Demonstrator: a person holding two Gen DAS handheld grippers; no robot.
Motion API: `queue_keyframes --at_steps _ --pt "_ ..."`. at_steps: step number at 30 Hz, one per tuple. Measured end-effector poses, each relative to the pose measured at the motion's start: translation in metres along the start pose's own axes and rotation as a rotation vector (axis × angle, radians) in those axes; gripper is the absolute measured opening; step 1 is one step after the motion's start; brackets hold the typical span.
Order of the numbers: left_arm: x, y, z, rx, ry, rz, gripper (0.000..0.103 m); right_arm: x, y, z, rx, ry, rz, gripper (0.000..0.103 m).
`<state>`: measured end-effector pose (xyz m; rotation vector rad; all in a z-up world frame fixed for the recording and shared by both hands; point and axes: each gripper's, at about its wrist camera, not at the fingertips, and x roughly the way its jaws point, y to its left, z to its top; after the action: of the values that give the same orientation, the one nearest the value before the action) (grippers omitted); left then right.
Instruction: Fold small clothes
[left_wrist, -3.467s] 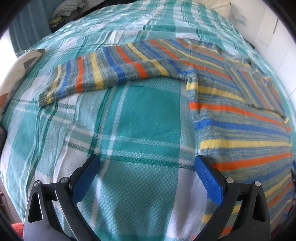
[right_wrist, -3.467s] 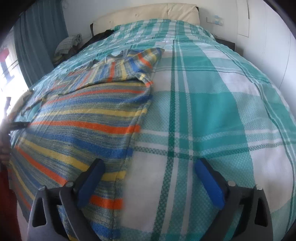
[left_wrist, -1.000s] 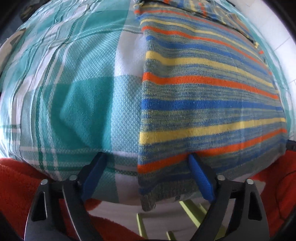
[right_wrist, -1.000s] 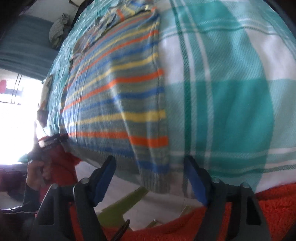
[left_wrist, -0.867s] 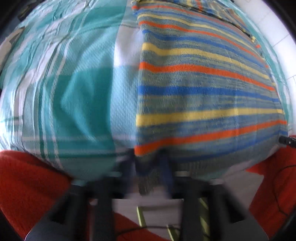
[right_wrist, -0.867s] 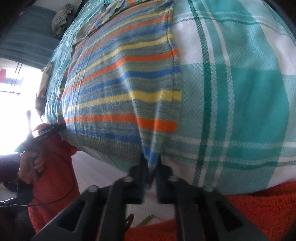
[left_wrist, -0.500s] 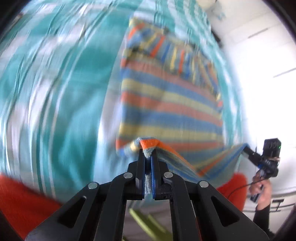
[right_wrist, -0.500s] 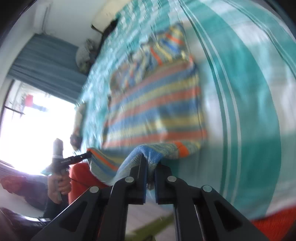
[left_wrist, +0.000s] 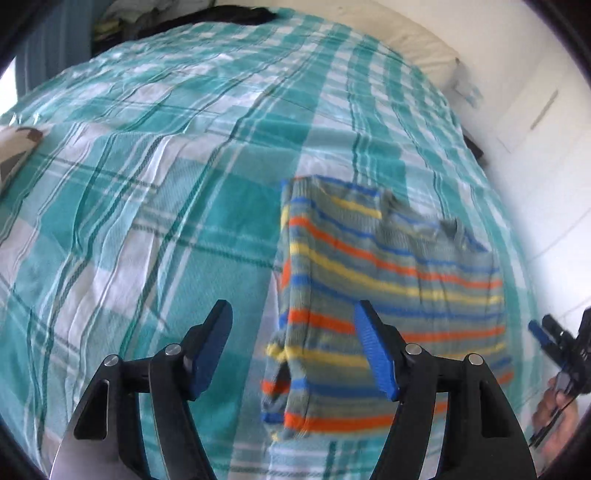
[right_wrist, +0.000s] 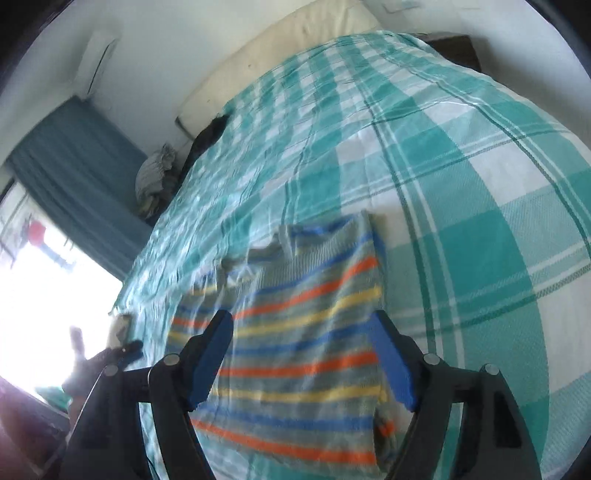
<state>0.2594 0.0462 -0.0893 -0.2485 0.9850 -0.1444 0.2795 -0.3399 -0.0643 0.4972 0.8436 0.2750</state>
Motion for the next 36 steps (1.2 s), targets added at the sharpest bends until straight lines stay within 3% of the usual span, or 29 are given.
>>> queue_keyframes --at_steps 1,2,3,4,5,7,9,10,13,14,18,20,21,22,23,25,29,36 --pt "0.005 -0.009 -0.018 0.078 0.021 0.004 0.070 0.001 0.007 -0.021 -0.074 0.032 0.019 0.076" --pt "0.015 -0.018 -0.036 0.172 0.069 0.056 0.068 0.001 0.005 -0.038 -0.120 0.067 0.042 0.074" --pt "0.032 -0.022 -0.053 0.254 0.140 0.139 0.065 0.005 -0.002 -0.057 -0.151 0.116 0.026 0.072" --pt "0.035 -0.013 -0.065 0.288 0.175 0.167 0.065 0.014 -0.013 -0.077 -0.166 0.190 -0.056 0.068" --pt "0.026 -0.007 -0.063 0.277 0.126 0.152 0.067 0.021 -0.028 -0.097 -0.166 0.259 -0.155 0.051" --pt "0.013 0.000 -0.062 0.223 0.135 0.183 0.073 -0.004 -0.038 -0.113 -0.181 0.180 -0.170 0.048" --pt "-0.009 -0.001 -0.062 0.186 0.118 0.185 0.072 -0.021 -0.039 -0.118 -0.151 0.169 -0.226 0.049" --pt "-0.021 -0.007 -0.065 0.196 0.084 0.178 0.074 -0.033 -0.036 -0.120 -0.137 0.145 -0.242 0.053" --pt "-0.054 -0.042 -0.079 0.272 -0.016 0.162 0.095 -0.057 -0.016 -0.131 -0.179 0.060 -0.285 0.077" --pt "-0.059 -0.055 -0.085 0.299 -0.044 0.156 0.098 -0.061 -0.010 -0.135 -0.187 0.034 -0.306 0.084" --pt "-0.045 -0.105 -0.118 0.427 -0.065 0.122 0.100 -0.046 -0.002 -0.150 -0.186 0.023 -0.378 0.086" --pt "-0.019 -0.118 -0.138 0.487 -0.022 0.162 0.100 -0.025 -0.008 -0.171 -0.204 0.069 -0.460 0.093" --pt "-0.002 -0.119 -0.148 0.501 0.013 0.191 0.100 -0.022 -0.009 -0.179 -0.232 0.051 -0.474 0.093" --pt "0.007 -0.114 -0.156 0.479 0.007 0.191 0.102 -0.023 -0.005 -0.185 -0.271 0.002 -0.495 0.095" --pt "0.005 -0.105 -0.161 0.431 -0.048 0.162 0.102 -0.023 -0.004 -0.186 -0.283 0.004 -0.519 0.097" --pt "0.003 -0.094 -0.163 0.383 -0.071 0.113 0.102 -0.021 -0.004 -0.185 -0.287 0.021 -0.538 0.098" --pt "0.002 -0.092 -0.157 0.386 -0.037 0.090 0.102 -0.024 -0.009 -0.187 -0.275 0.010 -0.529 0.100" --pt "0.004 -0.092 -0.166 0.393 -0.071 0.090 0.102 -0.020 -0.005 -0.189 -0.286 0.008 -0.561 0.102"
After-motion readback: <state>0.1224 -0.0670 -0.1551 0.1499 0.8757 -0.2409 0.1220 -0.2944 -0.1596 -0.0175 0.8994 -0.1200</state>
